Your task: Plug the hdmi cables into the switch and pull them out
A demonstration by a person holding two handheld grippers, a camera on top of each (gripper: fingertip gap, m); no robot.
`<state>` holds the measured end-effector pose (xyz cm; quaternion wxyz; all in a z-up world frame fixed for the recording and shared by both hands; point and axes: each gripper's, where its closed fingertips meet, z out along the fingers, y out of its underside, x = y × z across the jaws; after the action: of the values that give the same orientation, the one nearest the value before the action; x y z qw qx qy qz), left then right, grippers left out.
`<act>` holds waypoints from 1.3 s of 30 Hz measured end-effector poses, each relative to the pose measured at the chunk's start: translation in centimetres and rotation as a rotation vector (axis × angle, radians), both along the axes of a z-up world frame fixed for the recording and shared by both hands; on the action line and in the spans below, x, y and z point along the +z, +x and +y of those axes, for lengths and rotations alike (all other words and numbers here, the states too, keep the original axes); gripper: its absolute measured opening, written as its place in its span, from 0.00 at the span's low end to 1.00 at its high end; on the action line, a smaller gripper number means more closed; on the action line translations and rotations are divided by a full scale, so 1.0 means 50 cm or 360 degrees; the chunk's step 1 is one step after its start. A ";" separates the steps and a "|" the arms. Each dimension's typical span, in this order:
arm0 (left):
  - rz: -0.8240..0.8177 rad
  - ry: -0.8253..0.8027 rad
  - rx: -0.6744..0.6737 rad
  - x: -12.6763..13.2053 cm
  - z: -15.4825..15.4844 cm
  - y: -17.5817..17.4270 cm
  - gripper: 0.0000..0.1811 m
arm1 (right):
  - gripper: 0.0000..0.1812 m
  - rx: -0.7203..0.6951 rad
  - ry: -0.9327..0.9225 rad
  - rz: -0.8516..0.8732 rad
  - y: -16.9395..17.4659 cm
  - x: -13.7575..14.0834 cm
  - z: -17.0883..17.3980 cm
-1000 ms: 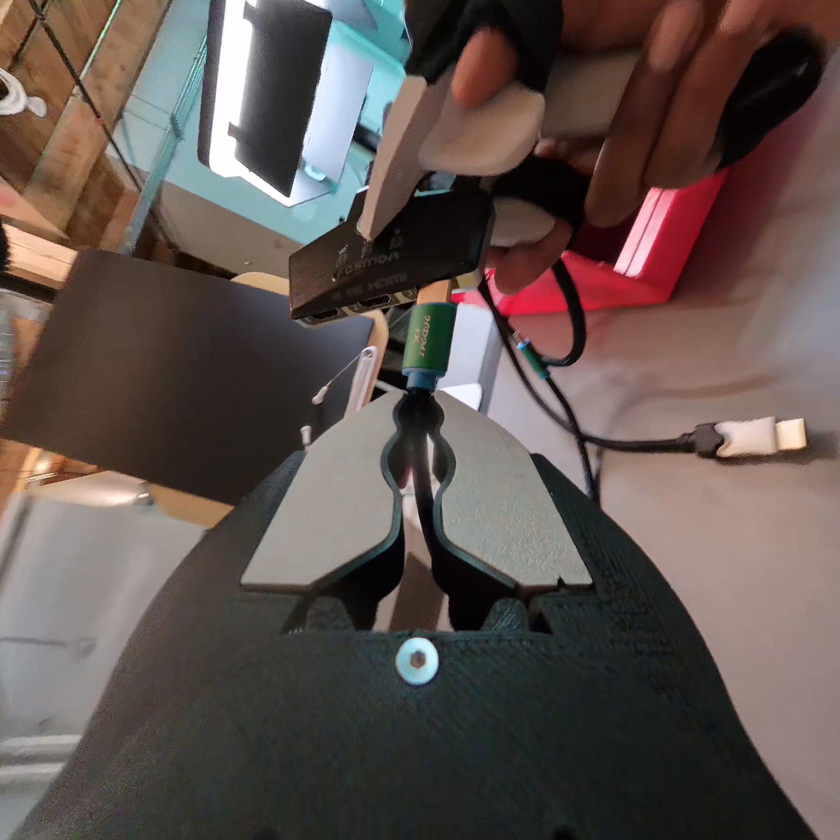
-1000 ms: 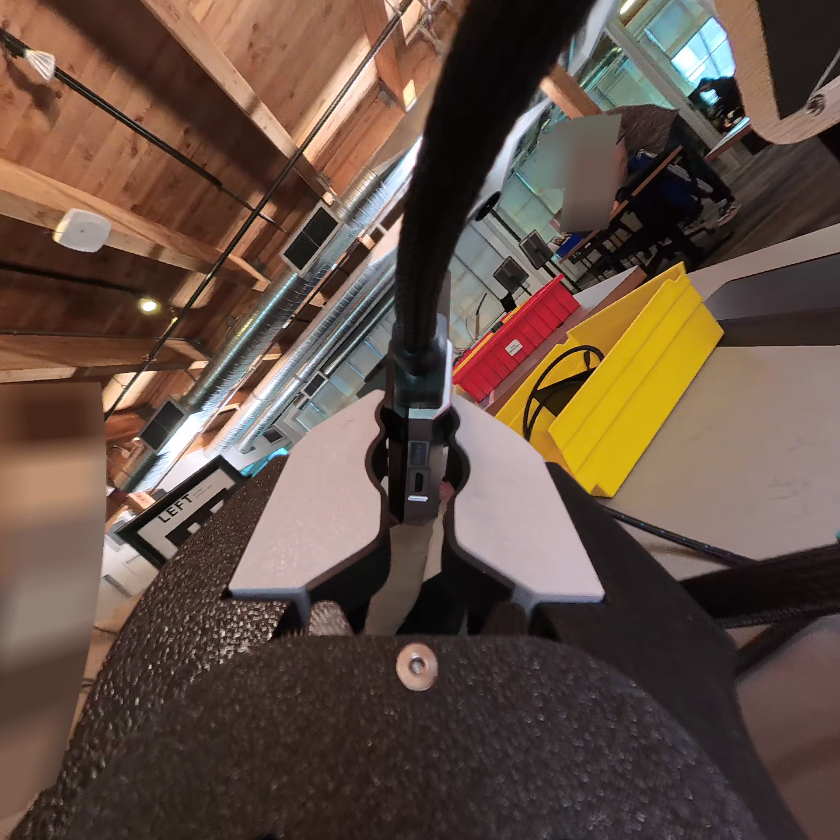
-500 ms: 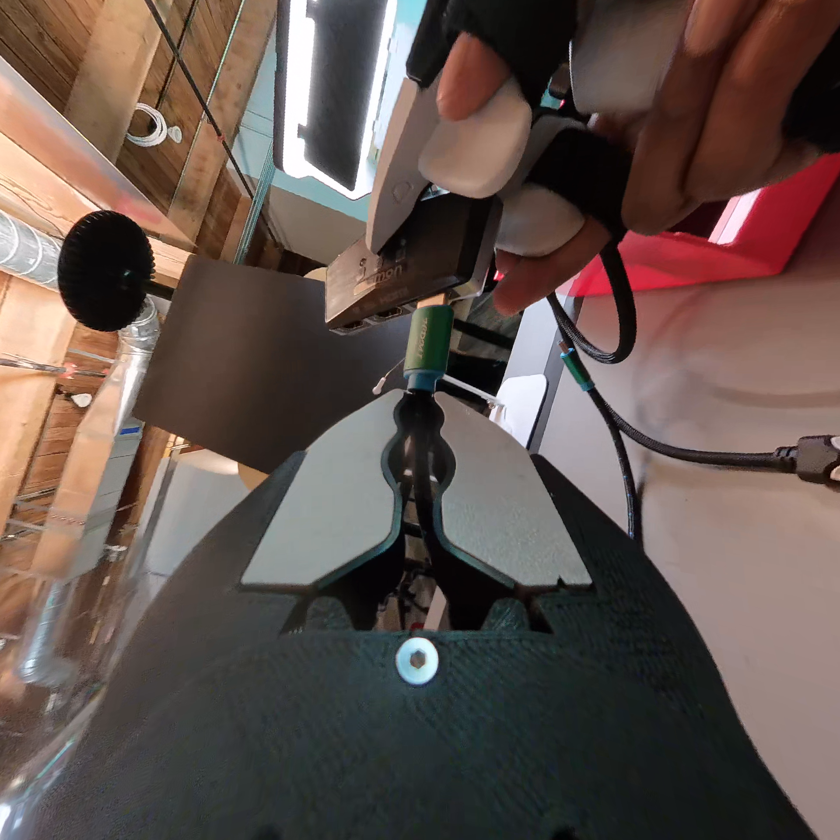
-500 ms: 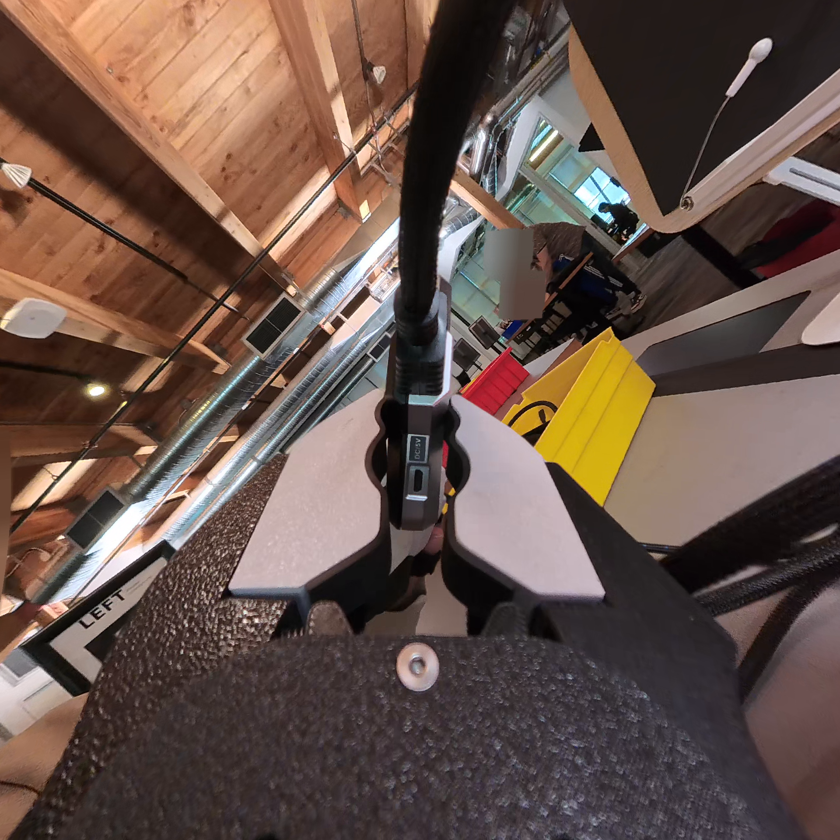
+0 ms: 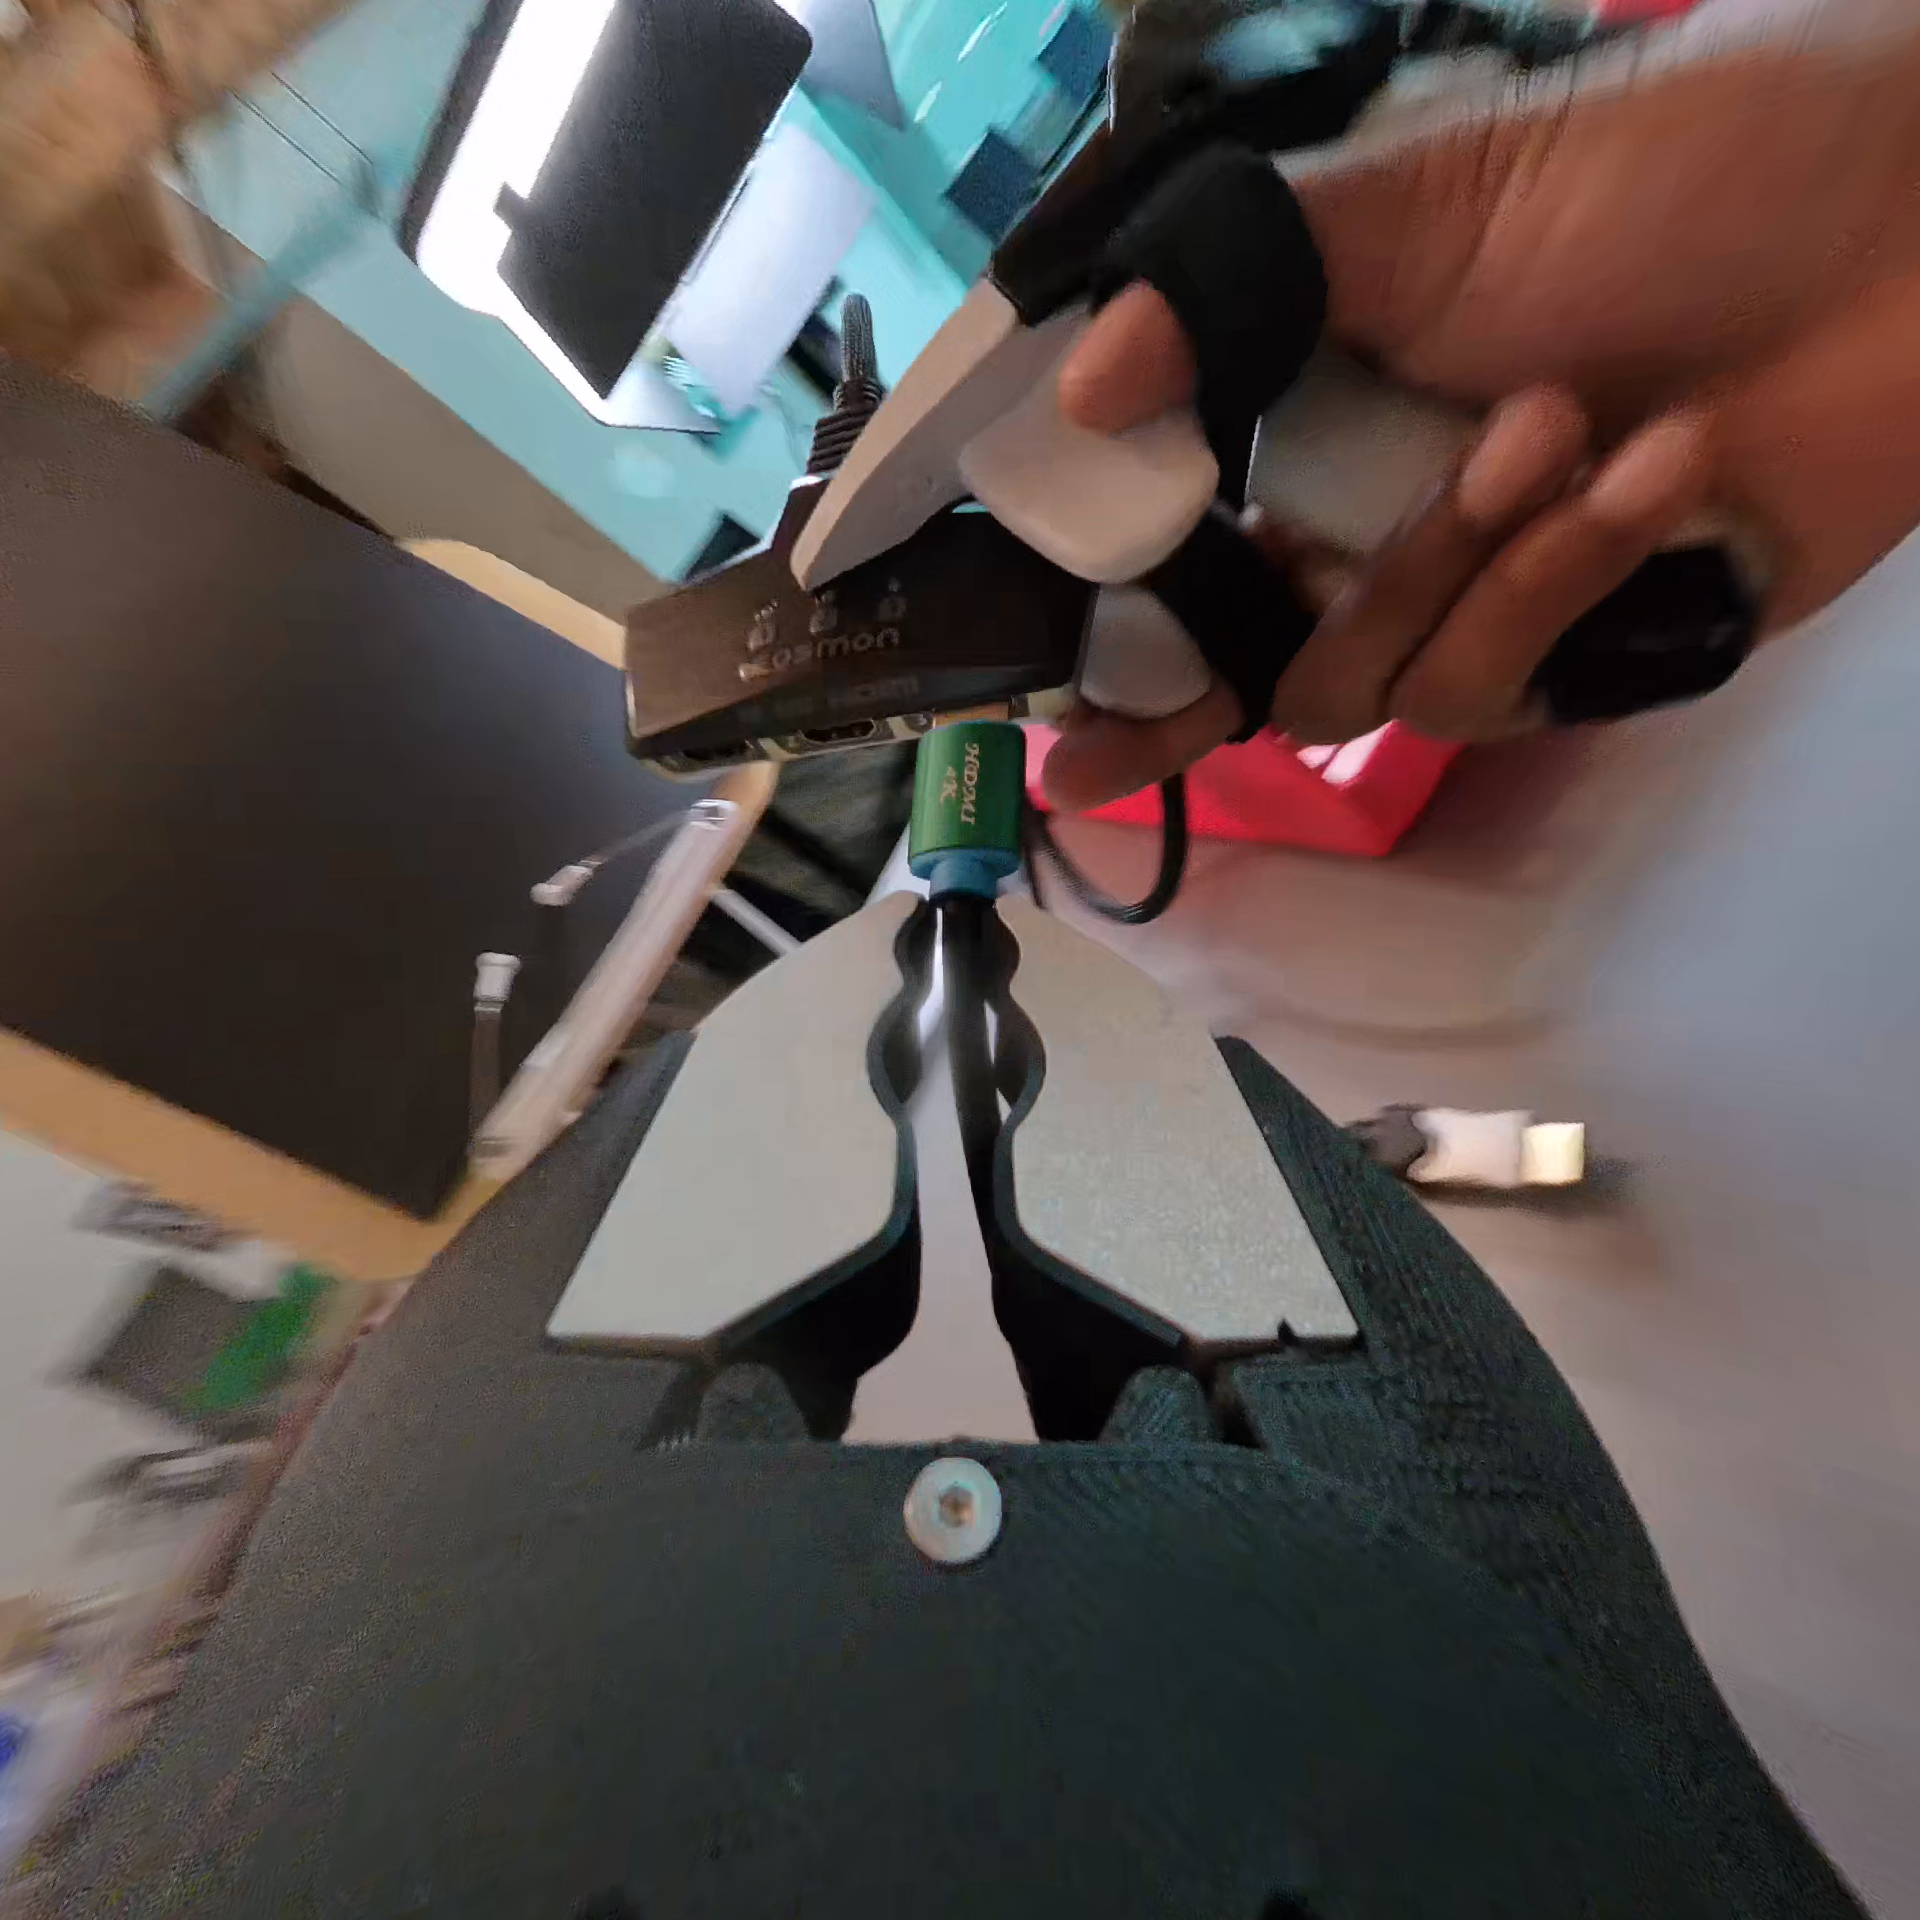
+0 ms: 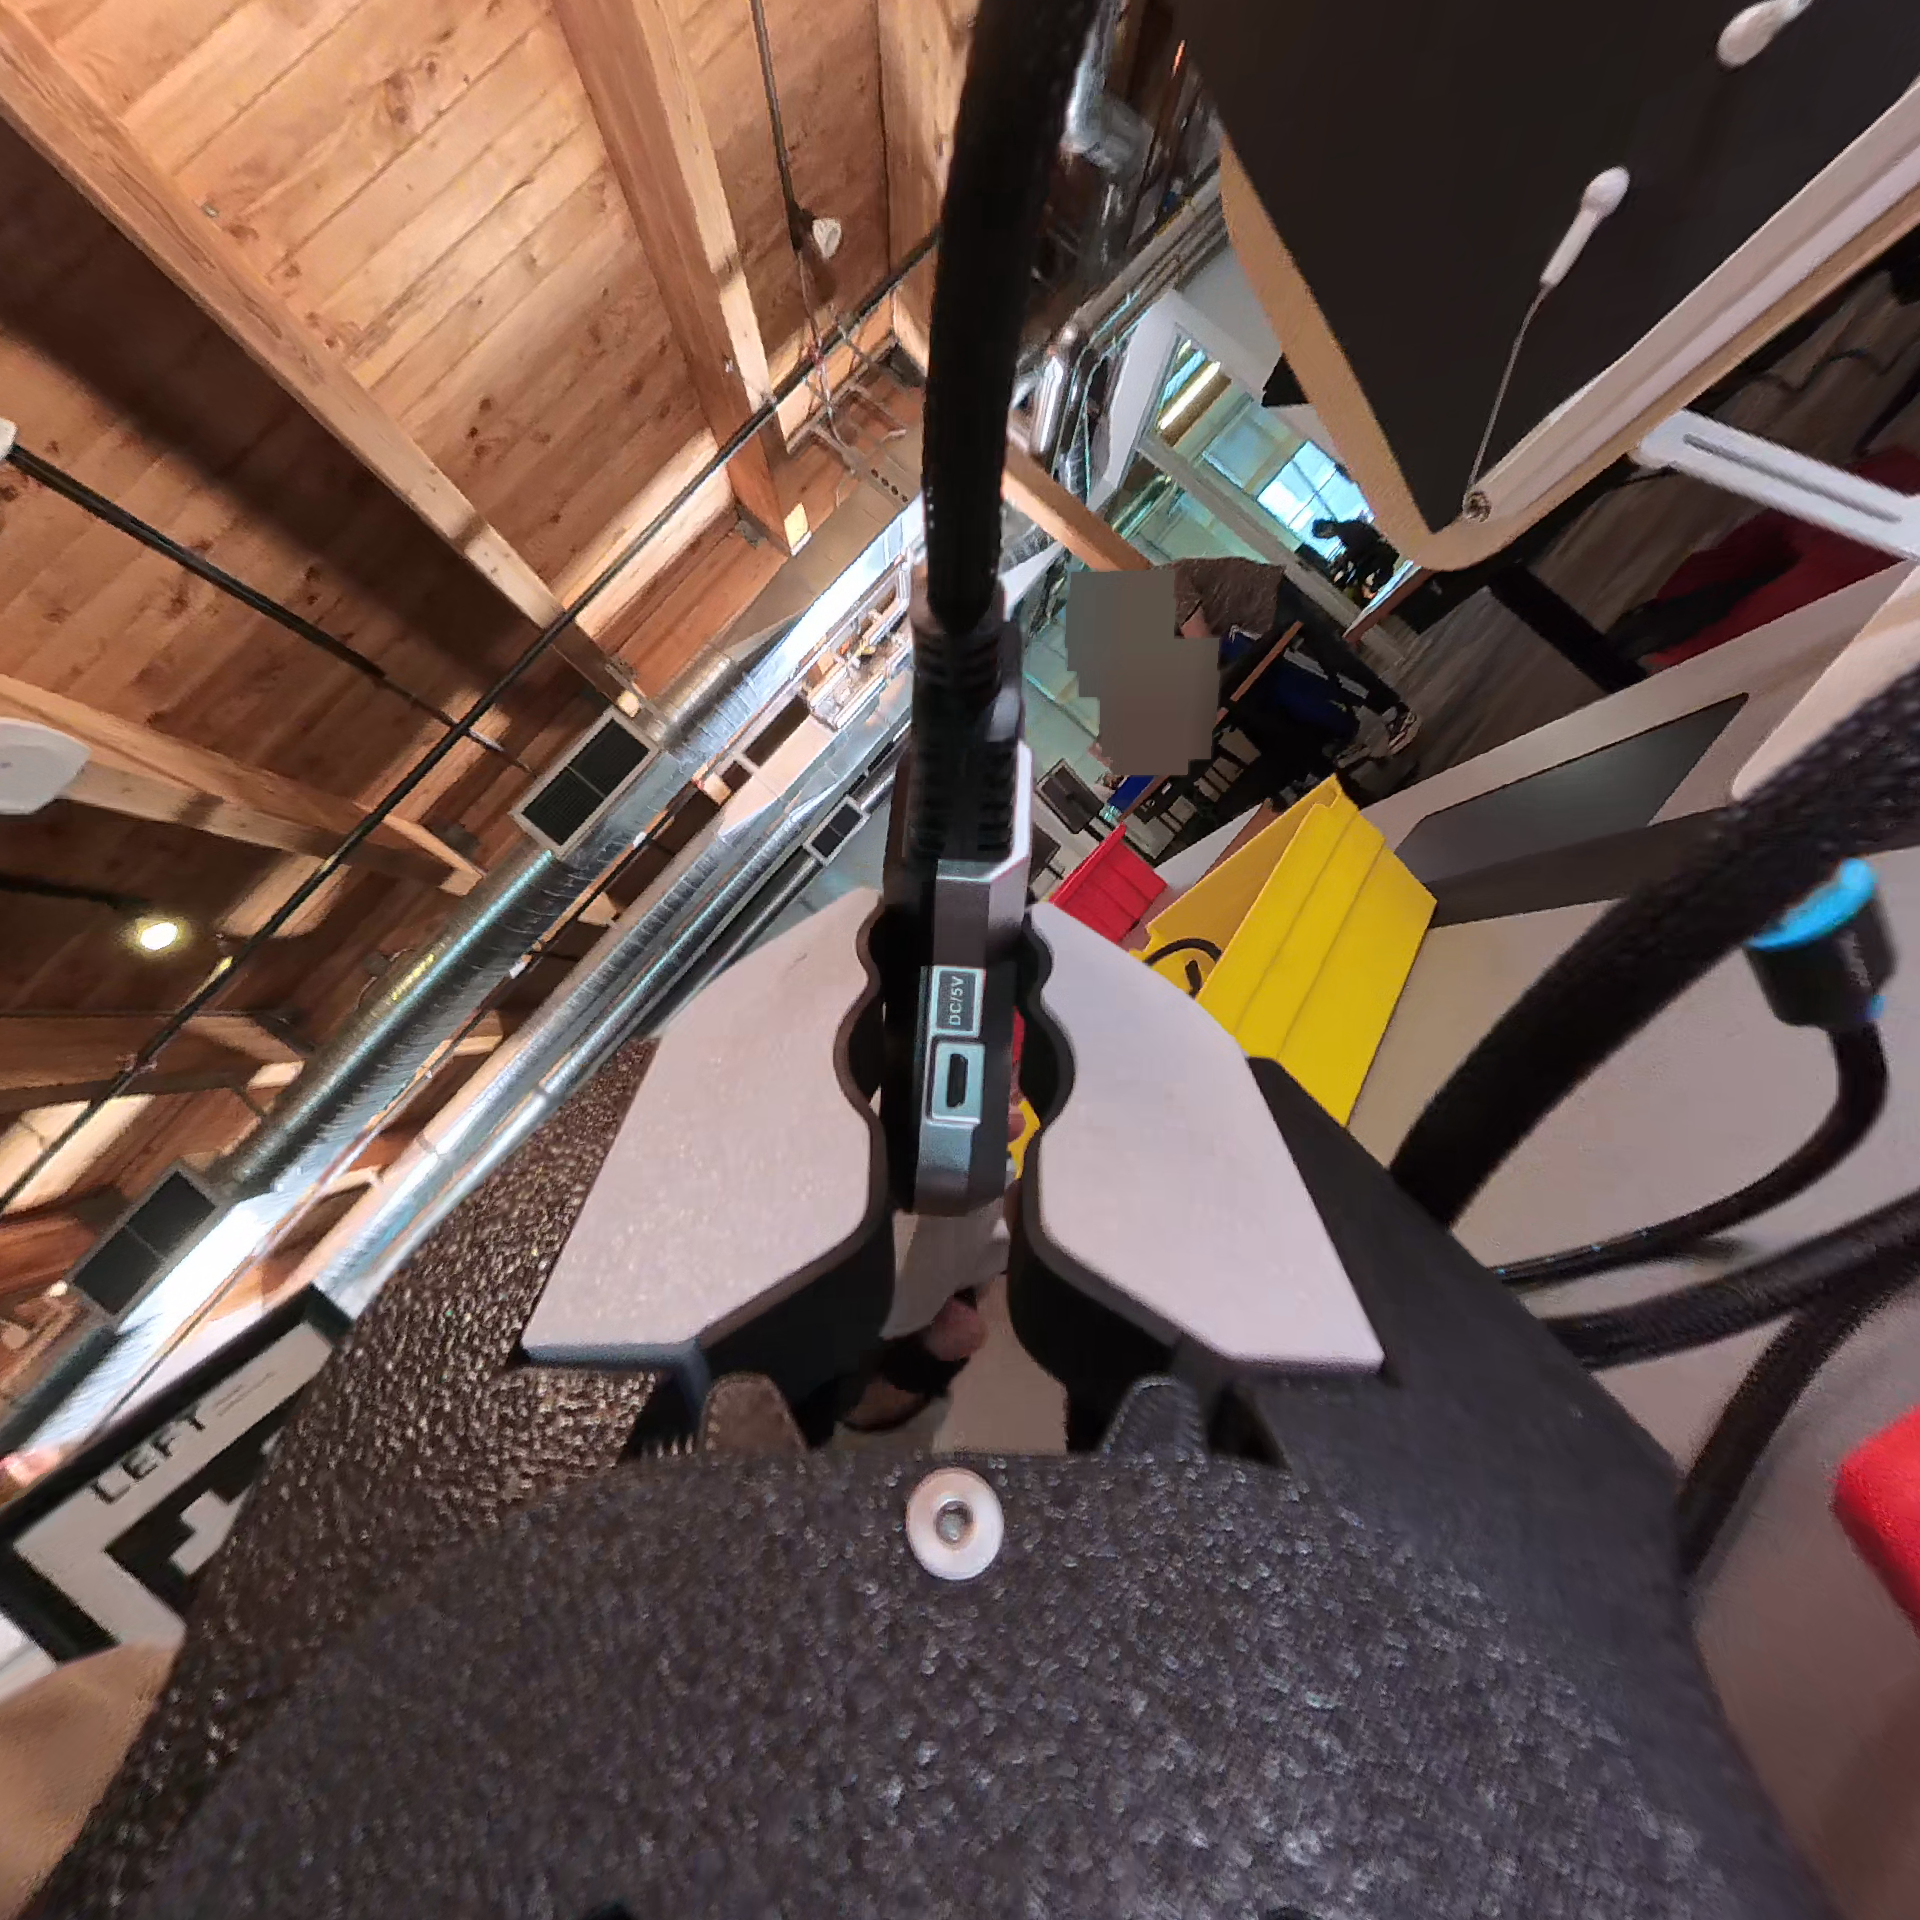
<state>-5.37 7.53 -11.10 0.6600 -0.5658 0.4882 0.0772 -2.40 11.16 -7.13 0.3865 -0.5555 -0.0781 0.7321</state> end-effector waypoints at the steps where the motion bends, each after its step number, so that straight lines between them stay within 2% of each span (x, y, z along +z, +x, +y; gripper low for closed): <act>1: -0.0105 -0.0123 -0.0072 0.002 -0.006 0.003 0.05 | 0.12 0.0030 0.0029 0.0001 0.000 0.004 -0.003; 3: -0.0282 -0.0338 -0.0223 0.007 -0.022 0.010 0.06 | 0.12 0.0076 0.0064 0.0043 0.000 0.015 -0.010; 6: -0.0514 -0.0739 -0.0444 0.005 -0.048 0.023 0.14 | 0.12 0.0140 0.0152 0.0029 -0.005 0.022 -0.025; 9: -0.0731 -0.1055 -0.0642 0.015 -0.073 0.029 0.18 | 0.12 0.0186 0.0230 0.0031 -0.008 0.030 -0.038; 12: -0.0832 -0.1225 -0.0704 0.017 -0.079 0.027 0.11 | 0.12 0.0252 0.0309 0.0003 -0.011 0.034 -0.053; 13: -0.0834 -0.1238 -0.0690 0.015 -0.076 0.024 0.06 | 0.12 0.0275 0.0333 -0.0016 -0.013 0.034 -0.059; 17: -0.0802 -0.1256 -0.0676 0.008 -0.076 0.029 0.06 | 0.12 0.0265 0.0389 -0.0087 -0.018 0.030 -0.064; 21: -0.0881 -0.1298 -0.0706 0.018 -0.077 0.035 0.06 | 0.12 0.0254 0.0448 -0.0116 -0.014 0.039 -0.069; 28: -0.1060 -0.1268 -0.0709 0.034 -0.071 0.048 0.06 | 0.12 0.0172 0.0434 0.0009 -0.006 0.056 -0.064; 33: -0.1119 -0.1221 -0.0809 0.053 -0.082 0.047 0.06 | 0.13 0.0209 0.0458 0.0037 -0.003 0.070 -0.076; 36: -0.1077 -0.1174 -0.0837 0.066 -0.088 0.035 0.06 | 0.13 0.0251 0.0561 -0.0112 -0.003 0.074 -0.088; 39: -0.0988 -0.1155 -0.0901 0.085 -0.107 0.020 0.06 | 0.15 0.0288 0.0806 -0.0392 -0.003 0.068 -0.111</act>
<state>-4.36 2.19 -6.82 0.5306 -0.5997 0.3992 -0.4467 -2.57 5.62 -3.72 0.4337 -0.5167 -0.3537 0.6479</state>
